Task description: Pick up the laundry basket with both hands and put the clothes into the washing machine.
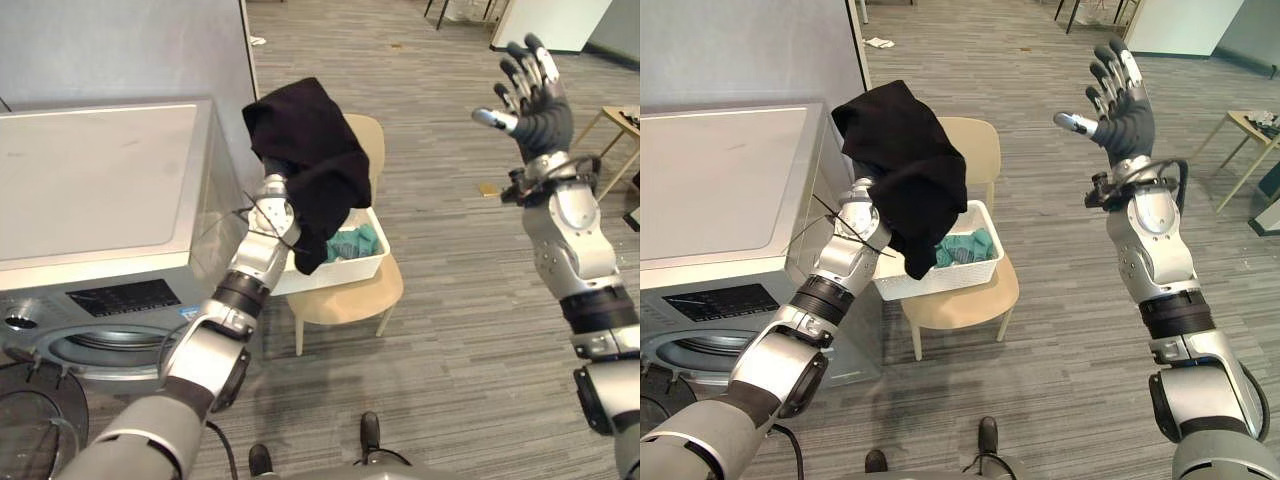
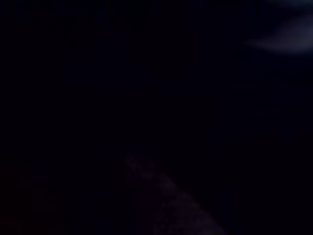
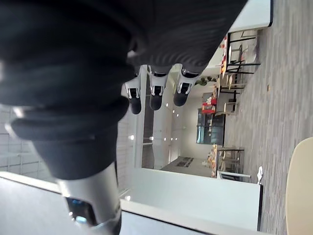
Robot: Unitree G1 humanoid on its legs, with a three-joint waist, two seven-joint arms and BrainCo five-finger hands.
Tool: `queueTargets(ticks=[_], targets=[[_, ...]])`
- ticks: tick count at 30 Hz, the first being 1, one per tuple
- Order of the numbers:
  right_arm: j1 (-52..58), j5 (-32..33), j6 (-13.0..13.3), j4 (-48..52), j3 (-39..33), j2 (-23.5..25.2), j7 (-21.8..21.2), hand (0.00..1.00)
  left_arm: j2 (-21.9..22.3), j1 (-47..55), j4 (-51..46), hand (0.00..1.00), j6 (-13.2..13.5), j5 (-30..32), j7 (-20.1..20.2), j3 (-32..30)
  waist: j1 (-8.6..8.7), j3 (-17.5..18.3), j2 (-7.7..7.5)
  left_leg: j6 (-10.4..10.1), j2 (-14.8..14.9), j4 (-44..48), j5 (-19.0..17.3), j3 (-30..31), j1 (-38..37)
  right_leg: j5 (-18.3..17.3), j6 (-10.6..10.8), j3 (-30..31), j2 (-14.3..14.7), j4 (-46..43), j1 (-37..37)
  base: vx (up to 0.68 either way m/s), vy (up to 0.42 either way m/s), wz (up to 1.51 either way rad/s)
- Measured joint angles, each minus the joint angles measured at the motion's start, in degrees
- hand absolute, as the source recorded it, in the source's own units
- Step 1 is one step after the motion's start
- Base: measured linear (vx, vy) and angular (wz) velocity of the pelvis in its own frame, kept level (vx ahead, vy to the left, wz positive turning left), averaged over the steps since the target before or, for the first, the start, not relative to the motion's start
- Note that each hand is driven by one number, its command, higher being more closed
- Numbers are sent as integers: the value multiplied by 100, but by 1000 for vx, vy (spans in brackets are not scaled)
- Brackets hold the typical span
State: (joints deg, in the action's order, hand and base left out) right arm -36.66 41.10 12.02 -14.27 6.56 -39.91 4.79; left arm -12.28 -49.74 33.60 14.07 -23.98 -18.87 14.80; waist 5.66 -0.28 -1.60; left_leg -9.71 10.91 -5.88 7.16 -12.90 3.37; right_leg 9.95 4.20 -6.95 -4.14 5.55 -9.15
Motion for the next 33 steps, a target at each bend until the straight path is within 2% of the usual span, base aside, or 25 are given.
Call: queueTargets(ticks=[5,7,9,14,18,21,22,24,25,26,27,28,29,30,31,33], targets=[[1119,1,-4,183,-634,18,0,0,-211,28,-364,100,0,7,-3,-259,9,5,11,1,3,0,-2,-7,-8,-1,0,18,-14,0,0,0,0,0],[1449,0,-4,247,-686,58,-11,0,-266,96,-535,100,5,9,-2,-400,14,19,32,0,3,0,-8,-6,-9,-3,2,18,-18,0,1,0,0,0],[1955,-5,-13,264,-884,283,-56,0,-315,177,-694,100,18,12,-5,-513,17,53,87,2,0,0,-13,10,-9,-6,6,2,-21,0,12,0,0,3],[3002,-197,-273,169,-1027,850,-124,0,-642,469,-1381,100,19,12,23,-714,3,95,285,5,8,4,-12,229,-32,-59,-3,-219,-4,3,189,-3,-2,21],[3210,-626,-475,-545,-1028,1145,-195,0,-1137,875,-2174,100,50,128,137,-1408,-85,77,408,73,16,44,-49,443,-10,-106,-11,-422,2,4,361,-22,2,27],[3215,-1076,-707,-1310,-1115,1133,-215,0,-1352,989,-2468,100,236,162,118,-1982,-292,45,474,170,-8,371,-102,755,302,-161,-48,-745,-34,-3,425,-37,16,65],[3198,-1259,-753,-1617,-1163,1110,-208,0,-1354,997,-2472,100,283,166,93,-2112,-362,-22,544,319,-14,526,-139,884,422,-248,-57,-950,-55,-101,483,-47,12,81],[3178,-1508,-856,-2014,-1237,1126,-199,0,-1353,1059,-2472,100,283,169,33,-2222,-422,-81,610,980,-51,625,-289,874,499,-480,-77,-1159,-119,-389,513,-64,-11,103],[3205,-1741,-900,-2343,-1282,1165,-197,0,-1356,1144,-2473,100,286,183,-25,-2280,-411,-132,697,2001,-42,541,-679,517,496,-758,-74,-1161,-109,-649,558,7,-105,204],[3179,-2020,-983,-2737,-1524,1278,-189,0,-1316,1127,-2525,100,302,216,-31,-2463,-296,-164,504,2005,10,852,-1068,-262,545,-818,-391,-1353,-220,-579,717,23,-109,194],[3164,-2067,-995,-2807,-1585,1276,-178,0,-1303,1129,-2546,100,320,217,-48,-2494,-306,-191,535,1900,62,1079,-994,-379,593,-807,-399,-1441,-226,-600,713,73,-21,166],[3129,-2368,-1047,-3095,-1748,1332,-109,0,-1298,1225,-2637,100,339,232,-56,-2532,-461,-225,614,1731,274,1810,-882,-741,718,-823,-463,-1724,-258,-698,703,23,103,97],[3147,-2605,-1090,-3330,-1800,1450,-93,0,-1291,1390,-2773,100,346,279,-46,-2555,-506,-227,692,1716,409,2294,-871,-973,661,-876,-508,-2003,-303,-829,705,32,125,107],[3152,-2668,-1095,-3448,-1793,1531,-98,0,-1285,1495,-2861,100,367,312,-35,-2565,-521,-230,701,1699,432,2463,-892,-1077,652,-897,-517,-2163,-345,-878,715,41,128,127],[3181,-2874,-1102,-3683,-1781,1756,-102,0,-1200,1699,-3028,100,422,381,12,-2568,-502,-244,683,1579,447,2675,-1038,-1181,600,-918,-518,-2506,-464,-983,721,19,138,119],[3292,-3192,-1133,-4108,-1780,2172,-117,0,-831,2202,-3193,100,432,392,38,-2572,-518,-257,664,1461,576,2854,-1104,-1272,563,-920,-515,-2977,-671,-1136,763,-6,188,130]])
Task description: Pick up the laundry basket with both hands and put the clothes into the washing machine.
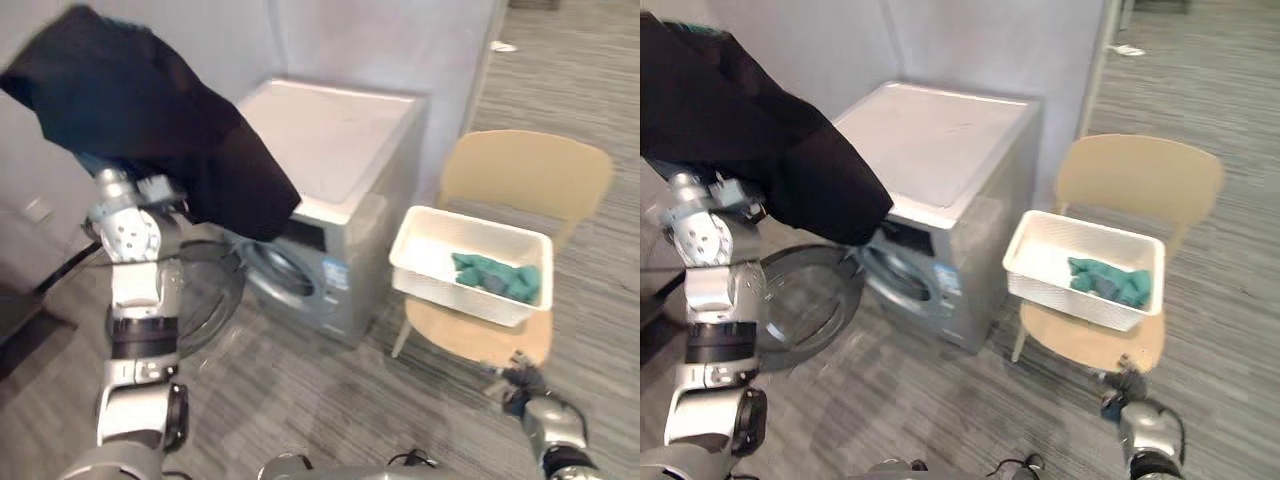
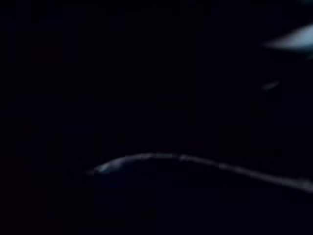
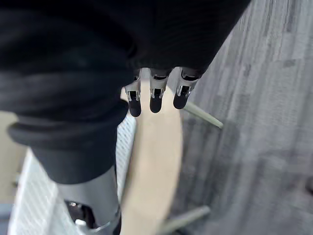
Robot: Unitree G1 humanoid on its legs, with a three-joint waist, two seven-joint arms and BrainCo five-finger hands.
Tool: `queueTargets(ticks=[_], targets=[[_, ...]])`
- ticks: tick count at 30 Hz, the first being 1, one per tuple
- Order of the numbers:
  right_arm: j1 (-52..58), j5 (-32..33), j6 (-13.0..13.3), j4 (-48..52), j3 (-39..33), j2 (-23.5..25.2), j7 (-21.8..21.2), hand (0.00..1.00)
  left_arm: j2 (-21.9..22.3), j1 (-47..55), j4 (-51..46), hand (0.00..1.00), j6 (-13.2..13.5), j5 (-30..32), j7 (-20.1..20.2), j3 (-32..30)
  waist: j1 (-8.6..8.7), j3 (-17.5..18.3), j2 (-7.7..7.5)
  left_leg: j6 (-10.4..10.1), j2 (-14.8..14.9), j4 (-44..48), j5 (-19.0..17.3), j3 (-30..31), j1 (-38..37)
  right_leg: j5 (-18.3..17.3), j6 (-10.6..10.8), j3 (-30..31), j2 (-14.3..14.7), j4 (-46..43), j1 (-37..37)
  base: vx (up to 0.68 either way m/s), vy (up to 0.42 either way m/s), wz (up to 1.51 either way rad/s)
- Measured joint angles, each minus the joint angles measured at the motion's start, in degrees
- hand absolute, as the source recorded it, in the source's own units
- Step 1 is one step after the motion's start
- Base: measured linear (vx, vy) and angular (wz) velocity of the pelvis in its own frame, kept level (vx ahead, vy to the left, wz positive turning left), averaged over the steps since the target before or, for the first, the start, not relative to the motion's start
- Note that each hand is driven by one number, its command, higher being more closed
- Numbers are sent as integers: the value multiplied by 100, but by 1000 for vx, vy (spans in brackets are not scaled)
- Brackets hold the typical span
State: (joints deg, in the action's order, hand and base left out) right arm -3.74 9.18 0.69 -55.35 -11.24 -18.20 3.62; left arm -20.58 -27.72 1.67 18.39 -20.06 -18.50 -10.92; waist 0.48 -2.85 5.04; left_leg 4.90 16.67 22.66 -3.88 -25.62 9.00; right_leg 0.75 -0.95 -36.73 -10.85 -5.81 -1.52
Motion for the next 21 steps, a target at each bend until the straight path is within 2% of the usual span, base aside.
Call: queueTargets(ticks=[1,2,3,4,6,7,10,13,14,15,16,17,18,19,20,21], targets=[[31,-96,-12,-133,-1,106,-4,0,135,183,-18,100,-4,-2,36,3,-7,0,4,-13,56,34,8,-11,-6,-2,3,-133,-67,-73,11,-25,218,125],[134,-268,-76,-372,-10,348,-10,0,512,668,-62,100,-37,-16,122,18,-22,6,58,-152,18,23,-43,-57,3,-68,114,-384,-267,-293,60,-23,202,97],[170,-310,-105,-473,-27,459,-12,0,663,834,-63,100,-57,-31,145,28,-29,-31,10,-192,-81,-2,-53,-54,1,-130,213,-495,-336,-328,130,-61,297,131],[270,-332,-122,-731,-55,674,-26,0,945,1173,-70,100,-102,-83,190,110,-24,-49,-141,-208,-397,-212,-62,127,21,-182,459,-673,-508,-265,206,-49,197,106],[368,-340,-125,-1026,-208,921,-59,0,1183,1780,-148,100,-170,-145,223,307,-37,-102,-175,-478,-674,-605,-181,336,56,-75,564,-936,-703,-196,242,-87,332,97],[435,-332,-156,-1181,-254,1062,-132,0,1264,2169,-147,100,-278,-224,292,466,-129,-128,-212,-469,-811,-597,-188,351,97,6,605,-938,-761,-168,240,-94,364,56],[502,-332,-202,-1180,-449,1094,-201,0,1473,2724,-147,100,-470,-293,582,1035,-131,-140,-192,-417,-1157,-522,-257,441,247,288,653,-855,-963,65,318,-51,253,37],[477,-552,-214,-1157,-456,1088,-247,0,1683,2964,-146,100,-594,-283,957,1587,-133,-160,-173,-306,-1497,-593,-334,503,313,336,489,-739,-1273,-106,192,-48,225,27],[467,-608,-211,-1086,-452,1090,-254,0,1737,3035,-139,100,-618,-284,1034,1698,-117,-172,-167,-294,-1618,-700,-341,502,264,162,179,-567,-1454,-406,38,-8,238,-2],[465,-700,-149,-954,-446,1080,-253,0,1752,3077,-79,100,-628,-284,1108,1855,-98,-203,-139,-281,-1744,-849,-335,566,194,-241,-397,26,-1526,-844,-313,3,177,3],[464,-714,-103,-830,-441,1074,-254,0,1746,3037,58,100,-626,-284,1127,2041,-44,-237,-113,-265,-1807,-878,-334,684,185,-654,-426,825,-1359,-1141,-623,10,159,20],[420,-705,-86,-784,-423,1101,-261,0,1727,2941,291,100,-623,-284,1155,2167,62,-288,-129,-197,-1850,-886,-364,787,153,-926,-261,1501,-1110,-1407,-808,33,81,40],[385,-703,-71,-663,-322,1148,-268,0,1669,2789,727,100,-639,-283,1212,2274,159,-397,-164,-161,-1878,-919,-384,868,16,-1106,-35,2165,-695,-1675,-940,61,53,48],[371,-667,-78,-589,-199,1240,-246,0,1652,2754,1152,100,-673,-282,1231,2396,243,-443,-224,-161,-1883,-1001,-384,862,-139,-1176,82,2395,-362,-1777,-1002,70,24,39],[363,-640,-78,-586,-159,1265,-236,0,1651,2755,1326,100,-684,-282,1230,2442,294,-461,-270,-162,-1888,-1032,-384,838,-197,-1168,79,2329,-236,-1750,-1002,83,-22,53],[346,-596,-78,-582,-122,1288,-232,0,1698,2765,1658,100,-698,-281,1237,2520,423,-470,-308,-194,-1886,-1052,-362,802,-270,-1062,137,2272,-122,-1680,-926,99,-29,52]])
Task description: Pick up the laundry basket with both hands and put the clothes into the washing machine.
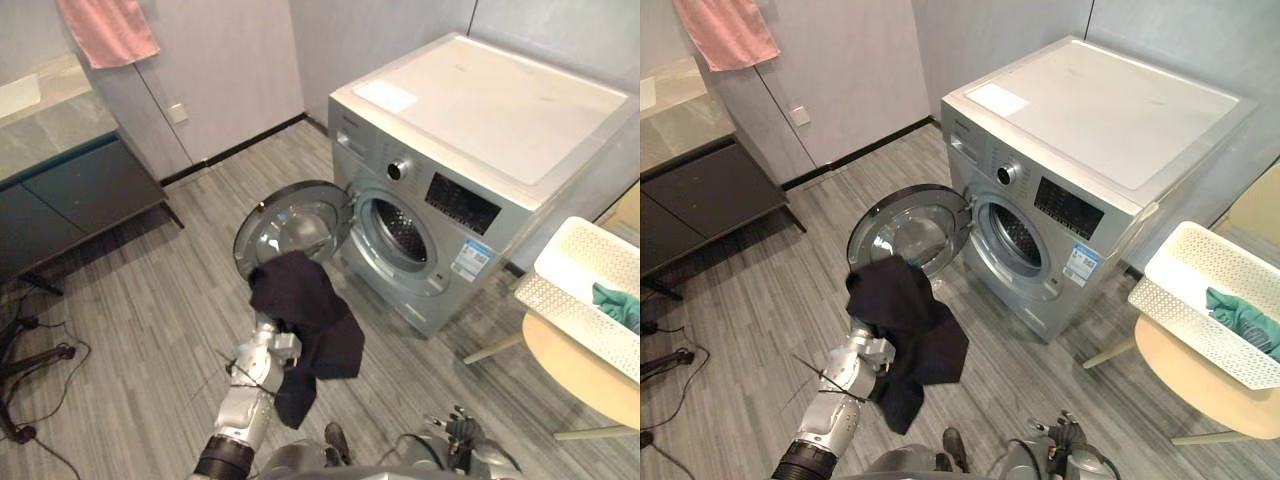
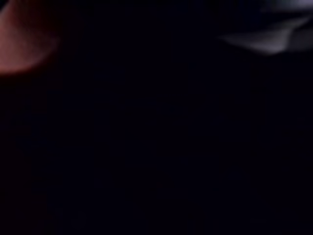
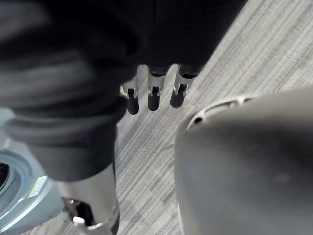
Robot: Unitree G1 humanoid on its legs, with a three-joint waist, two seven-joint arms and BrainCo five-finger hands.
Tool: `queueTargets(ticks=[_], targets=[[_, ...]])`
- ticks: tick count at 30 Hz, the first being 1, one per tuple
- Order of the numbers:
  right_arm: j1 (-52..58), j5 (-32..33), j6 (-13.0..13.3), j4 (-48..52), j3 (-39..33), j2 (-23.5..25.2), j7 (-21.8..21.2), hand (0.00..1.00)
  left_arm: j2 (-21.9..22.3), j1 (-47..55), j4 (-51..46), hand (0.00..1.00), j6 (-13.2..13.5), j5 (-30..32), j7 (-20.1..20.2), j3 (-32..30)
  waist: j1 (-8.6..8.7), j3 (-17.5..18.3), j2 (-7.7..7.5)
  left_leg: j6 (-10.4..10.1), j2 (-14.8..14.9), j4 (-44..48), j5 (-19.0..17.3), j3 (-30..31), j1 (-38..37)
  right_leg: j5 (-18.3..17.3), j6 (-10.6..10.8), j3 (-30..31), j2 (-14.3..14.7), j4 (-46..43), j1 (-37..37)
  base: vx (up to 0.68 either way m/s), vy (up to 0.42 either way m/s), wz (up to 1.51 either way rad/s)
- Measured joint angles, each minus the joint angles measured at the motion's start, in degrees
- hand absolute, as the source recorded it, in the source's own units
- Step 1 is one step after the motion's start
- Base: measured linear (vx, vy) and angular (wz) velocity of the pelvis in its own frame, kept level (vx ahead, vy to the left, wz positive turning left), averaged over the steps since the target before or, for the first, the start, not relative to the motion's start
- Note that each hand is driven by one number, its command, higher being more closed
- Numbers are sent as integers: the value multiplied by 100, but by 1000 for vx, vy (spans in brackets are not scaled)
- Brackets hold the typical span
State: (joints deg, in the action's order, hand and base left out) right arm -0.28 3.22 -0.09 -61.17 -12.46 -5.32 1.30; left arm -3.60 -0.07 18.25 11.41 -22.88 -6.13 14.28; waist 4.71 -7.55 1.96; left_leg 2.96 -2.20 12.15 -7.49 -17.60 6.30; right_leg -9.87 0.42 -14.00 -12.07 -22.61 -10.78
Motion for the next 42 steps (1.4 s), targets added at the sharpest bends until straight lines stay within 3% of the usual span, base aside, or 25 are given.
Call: queueTargets(ticks=[1,3,5,7,8,11,12,13,15,16,18,19,21,23,24,25,26,28,31,33,35,36,38,42], targets=[[-4,14,-5,-18,31,17,2,0,40,3,138,100,-27,-1,-2,25,39,3,-6,-44,7,-58,43,-34,-38,61,109,-84,4,65,52,148,-44,27],[-43,22,-34,-48,83,60,70,0,213,113,323,100,-119,-5,-8,42,-97,11,-10,-122,109,-378,121,-262,-108,171,83,-364,101,419,66,149,-67,-45],[-49,26,-31,-35,167,147,131,0,192,119,526,100,-158,-13,-8,43,-77,20,-26,-125,221,-387,124,-384,-136,267,172,-356,243,677,142,174,-95,-54],[-41,18,-37,-20,171,182,172,0,198,136,746,100,-218,-18,-9,38,-73,22,-29,-140,398,-199,23,-515,-254,271,175,-497,359,777,362,239,-127,-43],[-24,10,-37,-22,173,189,210,0,198,169,814,100,-218,-25,-8,29,-80,23,-32,-256,522,8,-69,-581,-294,271,174,-548,408,818,481,229,-144,-36],[146,11,-40,148,165,231,246,0,338,494,772,100,-223,-251,-5,-285,-167,6,-36,-309,1235,2015,-166,-793,-87,222,117,-617,604,868,1010,184,-182,-71],[324,16,-23,270,175,220,245,0,430,691,657,100,-220,-354,1,-389,-286,33,90,-250,1676,2958,-126,-779,45,81,25,-590,787,856,1232,153,-162,-103],[412,12,-23,348,179,185,247,0,450,825,597,100,-208,-376,19,-465,-334,85,158,-147,1901,3455,-58,-744,123,-72,-17,-537,891,852,1326,176,-146,-117],[470,18,-25,389,168,179,283,0,412,900,750,100,-224,-378,90,-512,-351,129,180,-110,2103,4197,418,-539,393,-278,-90,-234,973,957,1490,251,-79,-91],[436,17,-30,347,166,174,297,0,379,860,917,100,-230,-376,117,-508,-348,129,174,-139,2155,4452,399,-432,611,-257,-127,-73,970,1042,1543,244,-44,-65],[319,10,-31,185,170,172,314,0,400,772,1241,100,-244,-378,120,-508,-359,113,132,-268,2104,4189,-62,-199,802,-246,-144,193,912,1067,1558,249,0,-67],[213,6,-37,36,183,182,346,0,391,755,1413,100,-252,-400,118,-507,-364,76,60,-393,1959,3600,-207,58,817,-246,-143,439,848,1064,1578,253,44,-76],[110,3,-31,-83,232,186,356,0,391,735,1587,100,-251,-455,120,-488,-382,45,3,-516,1671,2478,-250,610,803,-230,-111,656,765,1049,1558,177,116,-73],[107,4,-1,-145,301,155,357,0,387,554,2039,100,-248,-618,108,-375,-377,47,19,-889,1314,608,145,1639,688,-268,172,910,719,1038,1477,195,214,-80],[106,4,0,-147,302,129,357,0,389,496,2159,100,-247,-631,108,-308,-380,66,80,-879,1308,271,582,1748,675,-288,234,986,738,1041,1449,194,315,-75],[57,6,12,-171,320,86,365,0,396,370,2361,100,-245,-647,114,-119,-361,50,175,-1083,1329,109,839,1810,617,-357,399,1141,771,1082,1436,171,299,-56],[-31,-7,14,-230,417,135,375,0,307,179,2545,100,-246,-673,112,18,-262,-61,-37,-1057,1183,41,814,1643,579,-327,524,1277,575,1105,1366,149,342,-55],[-198,-114,10,-275,464,246,376,0,102,33,2557,100,-236,-676,108,109,-302,-168,-164,-973,1127,-12,762,1218,596,-197,678,1632,408,1148,1073,33,258,-89],[-406,-111,22,-270,887,247,407,0,27,-38,2568,100,-193,-679,62,101,-389,-218,-171,-813,1217,-9,633,400,665,246,862,2271,329,1416,572,-46,185,-130],[-647,-110,44,-260,1189,230,468,0,11,-272,2577,100,-183,-683,-48,71,-405,-343,-96,-788,1223,-3,620,47,930,471,915,2324,273,1587,150,-142,139,-115],[-919,-112,93,-234,1364,161,502,0,9,-676,2683,100,-147,-732,-163,-75,-288,-665,3,-791,1223,57,589,-42,1165,617,960,2362,249,1600,-150,-194,103,-48],[-1123,-117,90,-199,1454,147,597,0,21,-1097,2753,100,-110,-903,-343,-172,-235,-977,-7,-789,1257,106,591,-20,1314,680,953,2358,285,1550,-324,-179,47,-12],[-1258,-119,90,-199,1585,144,650,0,4,-1431,2753,100,-83,-925,-448,-309,-261,-1190,-81,-794,1345,220,603,-12,1472,709,939,2341,353,1463,-530,-129,2,-14],[-1658,-170,75,-112,1799,150,874,0,-26,-2363,2968,100,52,-1146,-687,-604,-234,-1410,-249,-778,1436,280,769,0,2061,828,898,2215,406,1344,-1164,-58,-22,-11]])
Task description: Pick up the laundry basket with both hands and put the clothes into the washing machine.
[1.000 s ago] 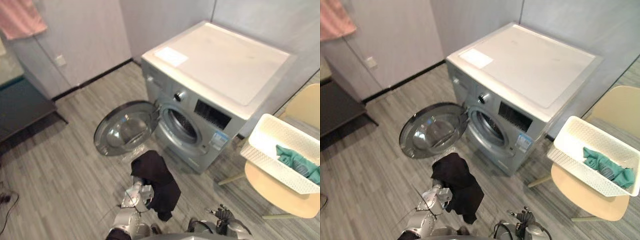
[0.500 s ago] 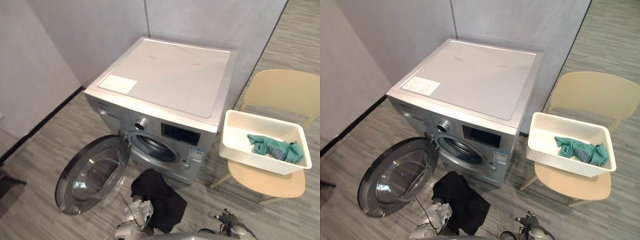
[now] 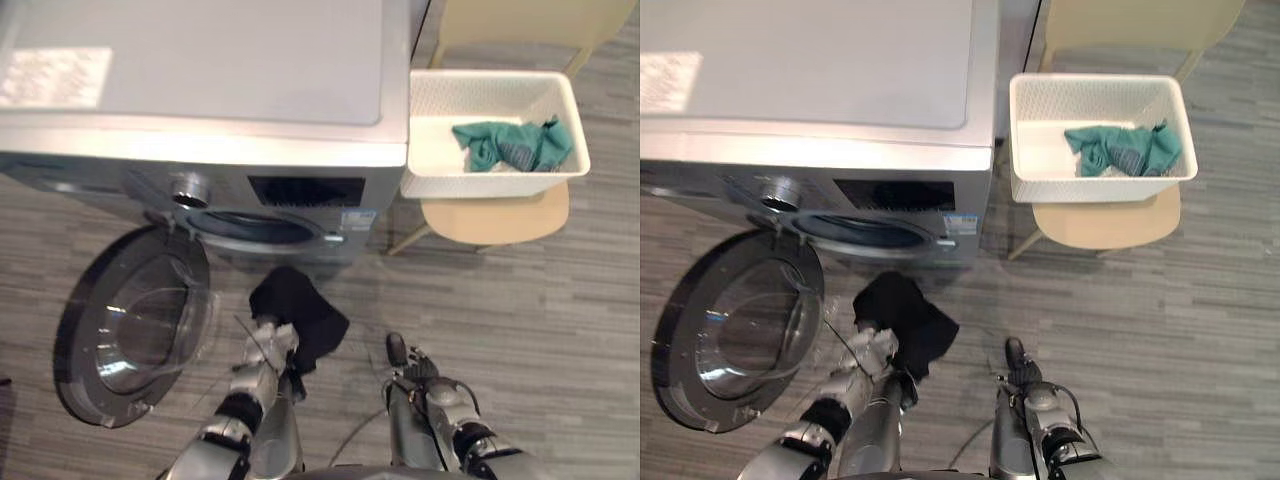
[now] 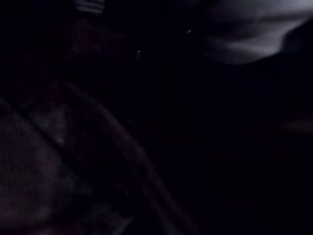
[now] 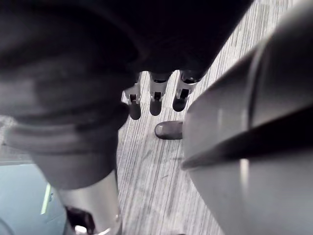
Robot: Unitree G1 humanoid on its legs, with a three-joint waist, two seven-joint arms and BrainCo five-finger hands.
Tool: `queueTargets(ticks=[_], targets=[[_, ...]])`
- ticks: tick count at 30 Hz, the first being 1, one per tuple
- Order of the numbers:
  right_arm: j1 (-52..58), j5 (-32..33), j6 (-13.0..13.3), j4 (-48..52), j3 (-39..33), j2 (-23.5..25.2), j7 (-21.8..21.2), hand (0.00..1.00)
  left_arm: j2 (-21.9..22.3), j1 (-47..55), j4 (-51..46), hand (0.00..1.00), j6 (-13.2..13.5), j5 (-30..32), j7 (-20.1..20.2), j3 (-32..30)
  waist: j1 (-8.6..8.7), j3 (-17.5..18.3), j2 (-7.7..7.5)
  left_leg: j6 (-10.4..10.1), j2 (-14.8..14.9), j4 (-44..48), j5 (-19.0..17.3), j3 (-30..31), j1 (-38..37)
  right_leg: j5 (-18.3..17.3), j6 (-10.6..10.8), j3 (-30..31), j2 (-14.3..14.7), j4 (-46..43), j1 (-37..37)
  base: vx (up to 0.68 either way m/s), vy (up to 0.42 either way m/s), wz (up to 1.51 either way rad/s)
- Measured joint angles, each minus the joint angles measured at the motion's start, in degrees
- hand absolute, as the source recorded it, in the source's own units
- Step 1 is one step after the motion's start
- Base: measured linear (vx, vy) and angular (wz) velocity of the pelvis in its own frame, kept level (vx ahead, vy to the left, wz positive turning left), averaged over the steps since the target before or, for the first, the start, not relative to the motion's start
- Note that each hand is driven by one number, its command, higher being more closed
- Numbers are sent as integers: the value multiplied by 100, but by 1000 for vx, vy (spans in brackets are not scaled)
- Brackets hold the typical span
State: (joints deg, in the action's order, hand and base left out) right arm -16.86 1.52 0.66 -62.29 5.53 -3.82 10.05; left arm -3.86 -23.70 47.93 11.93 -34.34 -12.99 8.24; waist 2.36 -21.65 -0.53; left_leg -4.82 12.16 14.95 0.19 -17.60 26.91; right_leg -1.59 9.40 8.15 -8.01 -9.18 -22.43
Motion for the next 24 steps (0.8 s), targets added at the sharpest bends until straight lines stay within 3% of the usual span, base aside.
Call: queueTargets(ticks=[4,7,8,10,11,13,19,24], targets=[[-415,29,44,968,23,164,367,0,33,-1283,338,100,97,-238,-270,-739,126,-284,-106,116,117,256,122,17,701,172,23,-57,68,-118,-633,-11,-17,-14],[-381,143,311,2486,377,370,733,0,-66,-2170,237,100,281,-455,-606,-1344,171,-431,-210,158,463,824,-44,40,1432,172,22,-212,219,-590,-1366,-61,-37,-29],[-306,241,470,3262,600,541,837,0,-201,-2573,25,100,383,-604,-753,-1730,150,-566,-272,159,699,1325,-249,67,1844,149,10,-374,372,-1045,-1818,-101,-30,-51],[-205,276,642,3664,718,596,881,0,-240,-2876,-35,100,450,-742,-846,-1981,176,-586,-308,171,772,1634,-380,119,2175,-6,-79,-541,397,-1465,-2209,-80,-21,-23],[-110,316,764,3966,854,609,880,0,-282,-3203,-38,100,480,-866,-907,-2117,176,-657,-352,201,810,1974,-503,185,2479,-251,-118,-625,354,-1869,-2525,-49,-7,-4],[17,407,818,4355,981,663,865,0,-488,-3672,-62,100,503,-985,-989,-2247,178,-809,-382,207,983,2541,-703,342,3063,-472,-142,-685,386,-2477,-3056,-69,8,-7],[452,752,1039,5104,1358,689,670,0,-810,-4455,-473,100,716,-1256,-1274,-2238,173,-921,-502,267,1130,3848,-1047,835,4628,-1026,-165,-820,324,-4051,-4514,-35,4,3],[496,814,1191,5311,1496,718,594,0,-920,-4582,-823,100,883,-1272,-1519,-2232,147,-922,-504,269,1165,4517,-1230,1115,5391,-1300,-175,-892,278,-4788,-5162,-18,-7,4]])
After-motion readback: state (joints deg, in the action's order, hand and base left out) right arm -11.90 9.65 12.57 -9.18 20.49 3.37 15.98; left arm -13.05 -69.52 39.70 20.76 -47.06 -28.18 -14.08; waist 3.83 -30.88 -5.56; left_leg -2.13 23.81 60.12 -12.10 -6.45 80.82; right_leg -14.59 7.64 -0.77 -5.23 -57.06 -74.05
